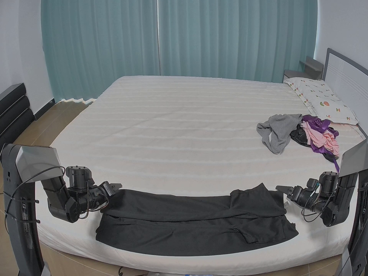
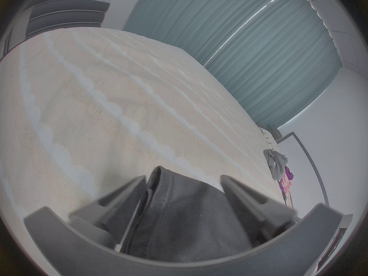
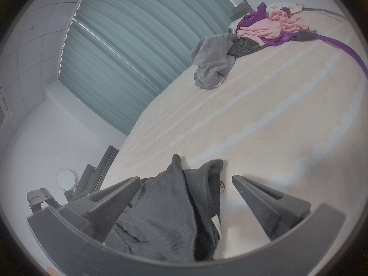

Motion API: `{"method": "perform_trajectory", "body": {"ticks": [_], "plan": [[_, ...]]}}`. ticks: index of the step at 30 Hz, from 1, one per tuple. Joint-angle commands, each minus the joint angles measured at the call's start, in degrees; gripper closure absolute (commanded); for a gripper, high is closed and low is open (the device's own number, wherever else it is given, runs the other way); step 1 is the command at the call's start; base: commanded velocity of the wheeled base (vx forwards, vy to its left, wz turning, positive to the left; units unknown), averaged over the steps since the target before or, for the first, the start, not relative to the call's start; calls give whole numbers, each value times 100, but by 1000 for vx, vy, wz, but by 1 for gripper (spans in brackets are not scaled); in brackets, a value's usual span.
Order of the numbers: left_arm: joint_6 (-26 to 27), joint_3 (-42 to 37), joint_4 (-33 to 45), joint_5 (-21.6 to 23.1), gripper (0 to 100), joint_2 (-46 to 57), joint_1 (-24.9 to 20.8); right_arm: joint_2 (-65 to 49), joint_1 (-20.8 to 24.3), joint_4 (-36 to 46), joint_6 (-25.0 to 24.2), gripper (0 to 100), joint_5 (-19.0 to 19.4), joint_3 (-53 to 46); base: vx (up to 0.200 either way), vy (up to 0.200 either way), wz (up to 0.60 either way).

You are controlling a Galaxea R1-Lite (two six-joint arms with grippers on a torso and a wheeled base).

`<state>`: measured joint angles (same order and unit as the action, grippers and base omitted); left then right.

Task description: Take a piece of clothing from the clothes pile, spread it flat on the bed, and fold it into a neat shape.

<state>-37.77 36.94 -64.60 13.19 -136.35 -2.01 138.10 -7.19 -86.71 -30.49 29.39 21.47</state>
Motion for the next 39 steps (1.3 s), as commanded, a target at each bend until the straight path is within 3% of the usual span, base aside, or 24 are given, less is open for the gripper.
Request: {"method": "perform_trajectory", "body": {"ticks": [1, 7, 14, 15, 22, 39], "plan": [[-3, -11, -18, -1, 100, -41, -1, 77, -1, 190, -1, 0, -12, 174, 0, 0, 0], [-20, -29, -18, -27, 100, -32, 43, 191, 78, 708, -1, 0, -267, 718, 0, 0, 0], [-38, -64, -18, -36, 100, -14, 175, 367, 280, 1051, -168, 0, -294, 1061, 0, 0, 0], [-38, -64, -18, -36, 100, -14, 175, 385, 297, 1042, -177, 100, -294, 1079, 0, 0, 0], [-38, -64, -18, -36, 100, -32, 184, 464, 315, 1060, -458, 100, -698, 1386, 0, 0, 0], [-310, 33, -35, -36, 100, 30, 254, 402, 95, 981, -669, 100, -812, 1703, 0, 0, 0]]}}
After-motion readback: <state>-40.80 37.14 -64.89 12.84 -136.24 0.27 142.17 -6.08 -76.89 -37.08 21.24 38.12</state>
